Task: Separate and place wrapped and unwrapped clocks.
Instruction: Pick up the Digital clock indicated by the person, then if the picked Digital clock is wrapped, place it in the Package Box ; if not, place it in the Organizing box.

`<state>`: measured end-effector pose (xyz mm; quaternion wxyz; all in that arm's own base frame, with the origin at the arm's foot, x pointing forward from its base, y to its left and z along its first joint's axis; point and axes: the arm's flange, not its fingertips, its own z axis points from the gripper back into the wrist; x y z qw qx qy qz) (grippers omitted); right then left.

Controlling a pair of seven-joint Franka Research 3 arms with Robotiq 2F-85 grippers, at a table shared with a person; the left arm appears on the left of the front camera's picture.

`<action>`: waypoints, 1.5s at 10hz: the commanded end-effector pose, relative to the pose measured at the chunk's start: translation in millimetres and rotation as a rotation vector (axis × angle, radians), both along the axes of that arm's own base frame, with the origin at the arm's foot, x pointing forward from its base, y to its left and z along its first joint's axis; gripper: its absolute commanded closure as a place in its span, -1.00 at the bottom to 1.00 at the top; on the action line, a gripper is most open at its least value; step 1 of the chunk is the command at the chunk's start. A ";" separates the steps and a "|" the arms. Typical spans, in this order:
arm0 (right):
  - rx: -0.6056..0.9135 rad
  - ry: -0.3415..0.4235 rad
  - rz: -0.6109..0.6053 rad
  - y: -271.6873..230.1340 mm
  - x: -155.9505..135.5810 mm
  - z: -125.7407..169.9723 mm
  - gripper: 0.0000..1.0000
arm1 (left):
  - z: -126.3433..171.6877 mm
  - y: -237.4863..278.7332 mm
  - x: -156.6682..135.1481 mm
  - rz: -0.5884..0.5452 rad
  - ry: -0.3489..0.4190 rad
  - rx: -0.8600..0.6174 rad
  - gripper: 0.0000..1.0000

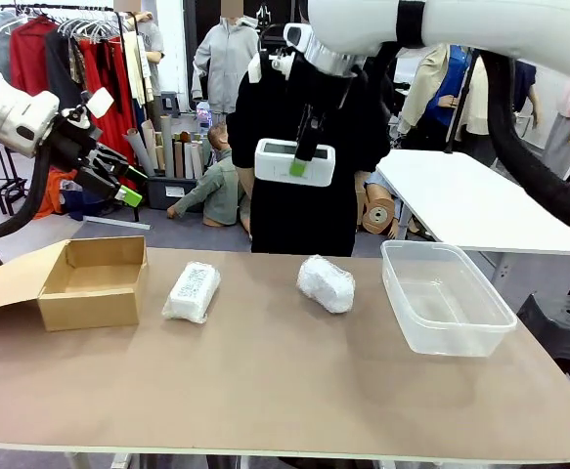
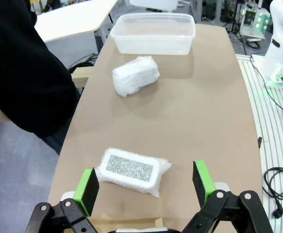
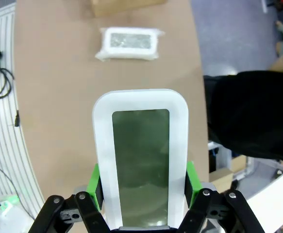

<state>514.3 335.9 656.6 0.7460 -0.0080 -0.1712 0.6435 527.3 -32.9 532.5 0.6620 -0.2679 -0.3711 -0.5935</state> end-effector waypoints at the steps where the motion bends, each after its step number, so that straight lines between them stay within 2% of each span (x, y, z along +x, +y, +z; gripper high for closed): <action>1: -0.003 -0.037 -0.059 4.0 3.7 13.4 1.00 | 1.8 0.9 -0.6 0.001 -0.003 -0.001 -1.00; 4: 0.042 -0.055 -0.097 -10.6 9.1 34.4 1.00 | 1.8 0.9 -0.6 0.001 -0.003 -0.001 -1.00; 6: 0.029 -0.041 -0.055 -11.7 5.8 25.0 1.00 | 1.8 0.9 -0.6 0.001 -0.003 -0.001 -1.00; 15: 0.029 -0.041 -0.055 -11.7 5.8 25.0 1.00 | 1.8 0.9 -0.6 0.001 -0.003 -0.001 -1.00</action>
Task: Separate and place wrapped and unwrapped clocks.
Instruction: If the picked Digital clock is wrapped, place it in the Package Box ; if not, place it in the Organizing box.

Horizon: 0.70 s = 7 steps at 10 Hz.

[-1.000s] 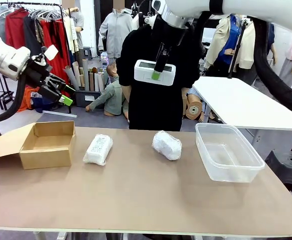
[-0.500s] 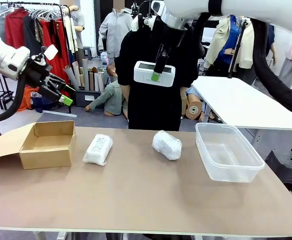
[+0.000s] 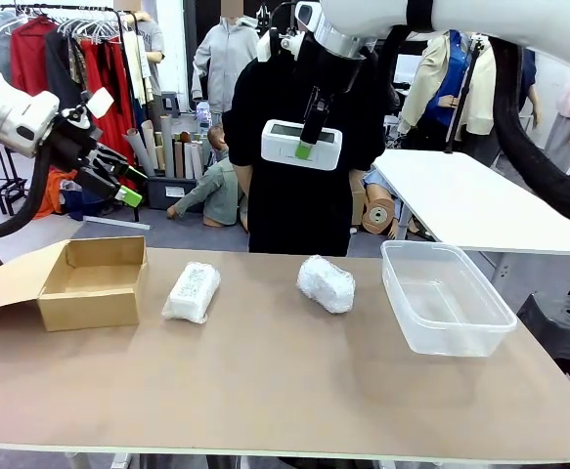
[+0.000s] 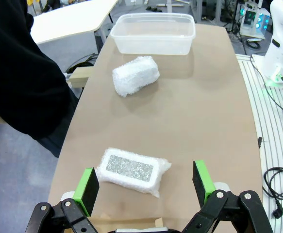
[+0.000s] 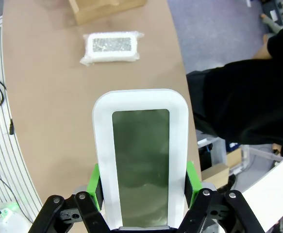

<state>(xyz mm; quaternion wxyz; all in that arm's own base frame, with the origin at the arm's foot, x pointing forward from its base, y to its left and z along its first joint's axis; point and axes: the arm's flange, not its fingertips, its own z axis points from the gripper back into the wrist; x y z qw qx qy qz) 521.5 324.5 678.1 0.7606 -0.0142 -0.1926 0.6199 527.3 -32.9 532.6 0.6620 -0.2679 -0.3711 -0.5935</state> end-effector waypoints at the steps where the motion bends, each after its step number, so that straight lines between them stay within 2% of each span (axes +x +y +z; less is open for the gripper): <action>1: 0.000 0.000 0.000 0.0 0.0 0.0 1.00 | 1.8 0.9 -0.6 0.001 -0.003 -0.001 -1.00; 5: -0.011 0.048 -0.101 -62.8 -28.5 16.4 1.00 | 1.8 0.9 -0.6 0.001 -0.003 -0.001 -1.00; 7: 0.040 0.100 -0.160 -94.0 -38.9 21.2 1.00 | 1.8 0.9 -0.6 0.001 -0.003 -0.001 -1.00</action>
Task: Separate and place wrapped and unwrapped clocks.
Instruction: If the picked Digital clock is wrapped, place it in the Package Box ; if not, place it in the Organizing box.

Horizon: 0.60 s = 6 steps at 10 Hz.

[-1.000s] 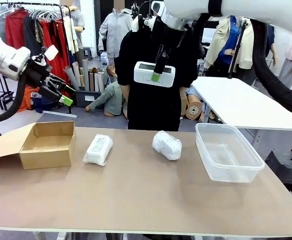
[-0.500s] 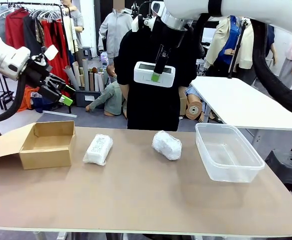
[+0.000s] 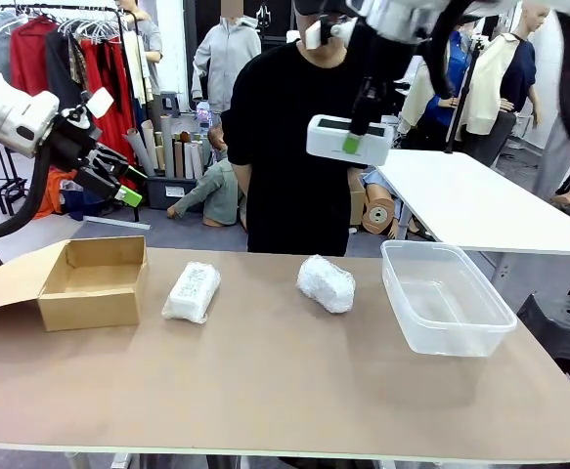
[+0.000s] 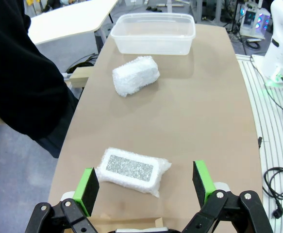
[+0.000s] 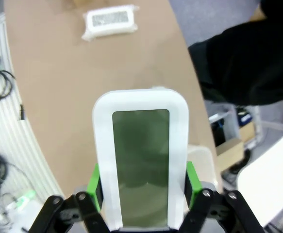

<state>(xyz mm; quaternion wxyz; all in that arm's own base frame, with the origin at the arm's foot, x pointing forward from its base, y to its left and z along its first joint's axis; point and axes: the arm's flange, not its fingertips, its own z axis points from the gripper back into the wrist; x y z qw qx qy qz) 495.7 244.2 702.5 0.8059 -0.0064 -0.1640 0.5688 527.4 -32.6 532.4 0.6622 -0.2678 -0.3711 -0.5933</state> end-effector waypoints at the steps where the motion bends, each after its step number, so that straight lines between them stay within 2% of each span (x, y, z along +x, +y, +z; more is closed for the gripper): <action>1: 0.059 0.041 -0.073 -28.3 -15.3 -6.2 1.00 | 1.9 0.6 -0.7 0.000 -0.003 -0.001 -1.00; 2: 0.055 0.054 -0.152 -44.7 -15.5 -14.3 1.00 | 1.9 0.6 -0.7 0.000 -0.003 -0.001 -1.00; 3: 0.066 0.098 -0.228 -66.5 -11.2 -20.4 1.00 | 1.9 0.6 -0.7 0.000 -0.003 -0.001 -1.00; 4: 0.090 0.128 -0.268 -78.7 -12.2 -37.1 1.00 | 1.9 0.6 -0.7 0.000 -0.003 -0.001 -1.00; 5: 0.081 0.076 -0.301 -91.8 -13.6 -59.2 1.00 | 1.9 0.6 -0.7 0.000 -0.003 -0.001 -1.00; 6: 0.056 0.058 -0.394 -106.4 -9.9 -81.7 1.00 | 1.9 0.6 -0.7 0.000 -0.003 -0.001 -1.00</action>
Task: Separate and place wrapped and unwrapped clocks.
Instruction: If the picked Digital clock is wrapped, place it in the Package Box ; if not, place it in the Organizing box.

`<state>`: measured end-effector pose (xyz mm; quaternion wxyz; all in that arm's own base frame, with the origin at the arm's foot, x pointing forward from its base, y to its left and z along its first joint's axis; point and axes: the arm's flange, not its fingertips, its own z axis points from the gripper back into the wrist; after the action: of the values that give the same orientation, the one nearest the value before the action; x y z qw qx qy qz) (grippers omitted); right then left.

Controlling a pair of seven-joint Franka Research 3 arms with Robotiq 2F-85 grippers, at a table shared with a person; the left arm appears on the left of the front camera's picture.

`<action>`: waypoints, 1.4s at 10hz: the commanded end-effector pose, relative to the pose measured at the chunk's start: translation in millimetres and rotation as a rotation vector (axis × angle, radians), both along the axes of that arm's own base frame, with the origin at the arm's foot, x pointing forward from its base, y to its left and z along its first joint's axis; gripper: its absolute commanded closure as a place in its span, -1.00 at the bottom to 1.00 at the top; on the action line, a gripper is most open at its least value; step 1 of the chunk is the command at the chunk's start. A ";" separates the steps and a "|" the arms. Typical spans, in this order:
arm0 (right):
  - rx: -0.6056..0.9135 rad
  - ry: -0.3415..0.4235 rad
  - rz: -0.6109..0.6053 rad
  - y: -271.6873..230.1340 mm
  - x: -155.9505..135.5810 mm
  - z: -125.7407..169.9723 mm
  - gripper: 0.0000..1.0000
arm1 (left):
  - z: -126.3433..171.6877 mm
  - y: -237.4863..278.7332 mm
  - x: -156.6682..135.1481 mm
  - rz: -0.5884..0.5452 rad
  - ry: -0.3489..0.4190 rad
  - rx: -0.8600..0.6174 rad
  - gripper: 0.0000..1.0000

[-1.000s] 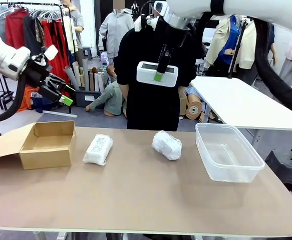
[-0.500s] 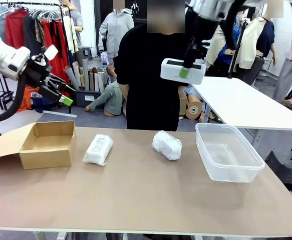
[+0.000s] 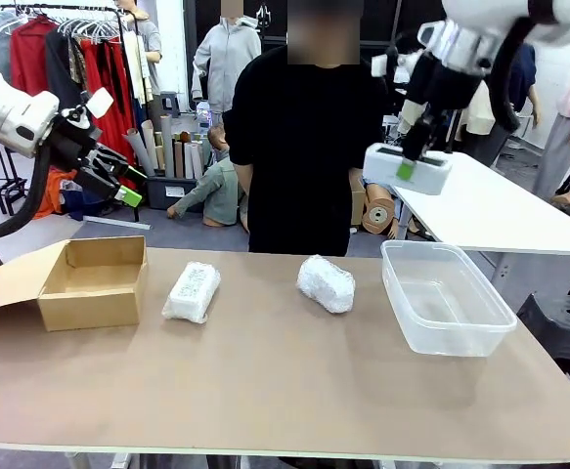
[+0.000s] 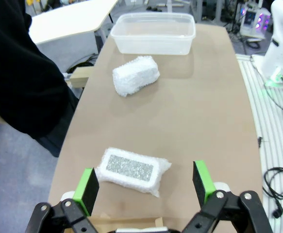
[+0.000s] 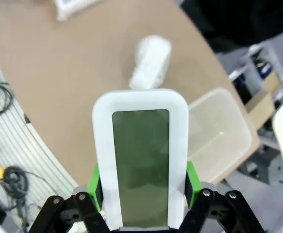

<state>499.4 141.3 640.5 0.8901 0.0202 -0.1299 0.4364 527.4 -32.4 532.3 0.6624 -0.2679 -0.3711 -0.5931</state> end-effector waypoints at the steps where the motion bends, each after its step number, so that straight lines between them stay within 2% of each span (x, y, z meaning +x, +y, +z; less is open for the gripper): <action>1: -0.011 -0.068 -0.187 -12.2 -16.7 -44.7 1.00 | 2.0 0.4 -0.7 0.000 -0.003 -0.001 -1.00; 3: -0.049 -0.095 -0.345 -33.8 -9.7 -84.4 1.00 | 2.0 0.4 -0.7 0.000 -0.003 -0.001 -1.00; 4: -0.040 -0.156 -0.406 -44.0 -2.2 -95.0 1.00 | 2.0 0.4 -0.7 0.000 -0.003 -0.001 -1.00; 8: -0.068 -0.160 -0.644 -83.1 14.7 -123.7 1.00 | 2.0 0.4 -0.7 0.000 -0.003 -0.001 -1.00; 10: -0.043 -0.136 -0.689 -86.1 16.5 -126.0 1.00 | 2.0 0.4 -0.7 0.000 -0.003 -0.001 -1.00; 11: -0.052 -0.135 -0.622 -92.2 15.5 -125.4 1.00 | 2.0 0.4 -0.7 0.000 -0.003 -0.001 -1.00; 14: -0.052 -0.135 -0.622 -92.2 15.5 -125.4 1.00 | 2.0 0.4 -0.7 0.000 -0.003 -0.001 -1.00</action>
<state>516.0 51.1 510.8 0.9727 -0.0701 -0.1734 0.1376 527.4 -32.4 532.2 0.6624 -0.2679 -0.3711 -0.5931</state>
